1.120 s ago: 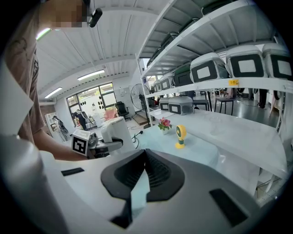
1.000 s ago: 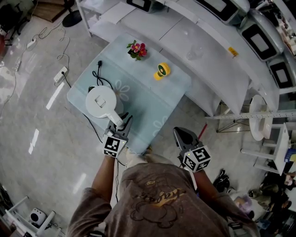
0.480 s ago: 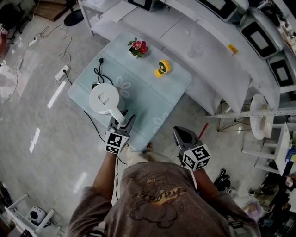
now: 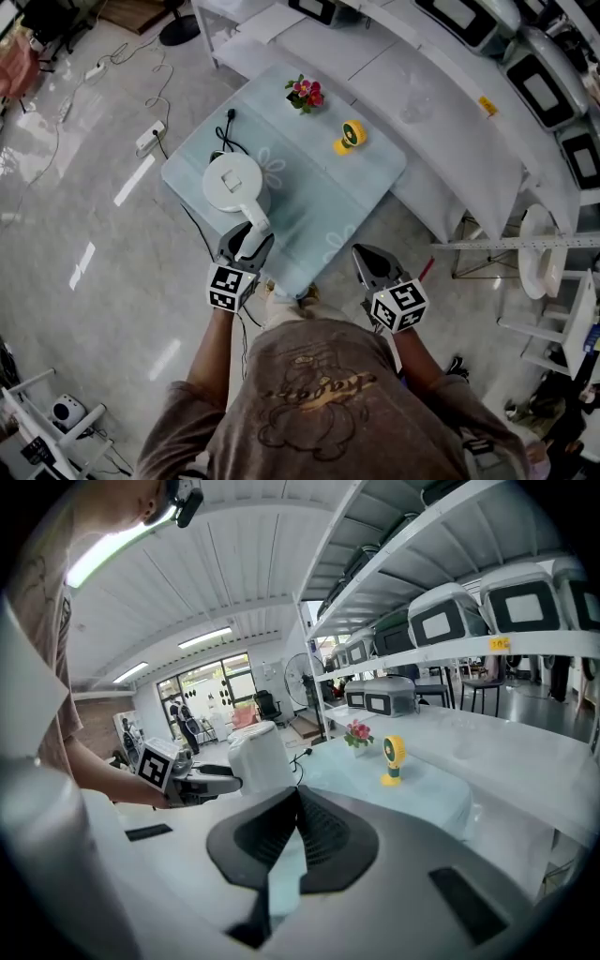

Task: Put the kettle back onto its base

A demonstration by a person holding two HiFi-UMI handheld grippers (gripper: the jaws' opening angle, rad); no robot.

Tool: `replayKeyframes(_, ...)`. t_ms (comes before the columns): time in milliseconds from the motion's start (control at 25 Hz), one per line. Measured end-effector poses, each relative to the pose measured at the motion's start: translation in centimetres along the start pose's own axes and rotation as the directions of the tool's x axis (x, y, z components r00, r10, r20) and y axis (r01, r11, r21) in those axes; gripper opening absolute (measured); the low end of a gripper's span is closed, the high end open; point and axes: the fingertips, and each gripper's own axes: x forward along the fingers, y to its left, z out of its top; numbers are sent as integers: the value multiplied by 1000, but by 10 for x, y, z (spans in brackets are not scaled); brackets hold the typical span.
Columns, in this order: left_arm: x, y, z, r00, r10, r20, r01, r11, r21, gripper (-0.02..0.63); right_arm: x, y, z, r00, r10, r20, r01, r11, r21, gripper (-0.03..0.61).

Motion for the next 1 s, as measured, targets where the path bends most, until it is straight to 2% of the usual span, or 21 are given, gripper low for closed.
replayKeyframes(120, -23, 3, 13, 1000, 22, 9, -22, 999, -30, 222, 7, 6, 9, 999, 34, 25, -33, 999, -14, 0)
replayKeyframes(240, -49, 9, 37, 995, 74, 65, -69, 994, -80, 222, 11, 14, 21, 996, 67, 59, -65, 997, -31, 0)
replayKeyframes(360, -73, 10, 67, 985, 115, 129, -102, 990, -98, 221, 14, 21, 36, 991, 95, 97, -90, 995, -49, 0)
replayKeyframes(560, -107, -1, 114, 961, 147, 234, -109, 980, -167, 221, 5, 32, 59, 980, 116, 160, -105, 991, -79, 0)
replayKeyframes(800, -134, -14, 142, 938, 189, 290, -149, 977, -155, 221, -6, 36, 86, 968, 100, 230, -75, 991, -114, 0)
replayKeyframes(1000, -144, -20, 140, 928, 238, 286, -214, 970, -115, 213, -7, 36, 96, 962, 97, 255, -63, 988, -140, 0)
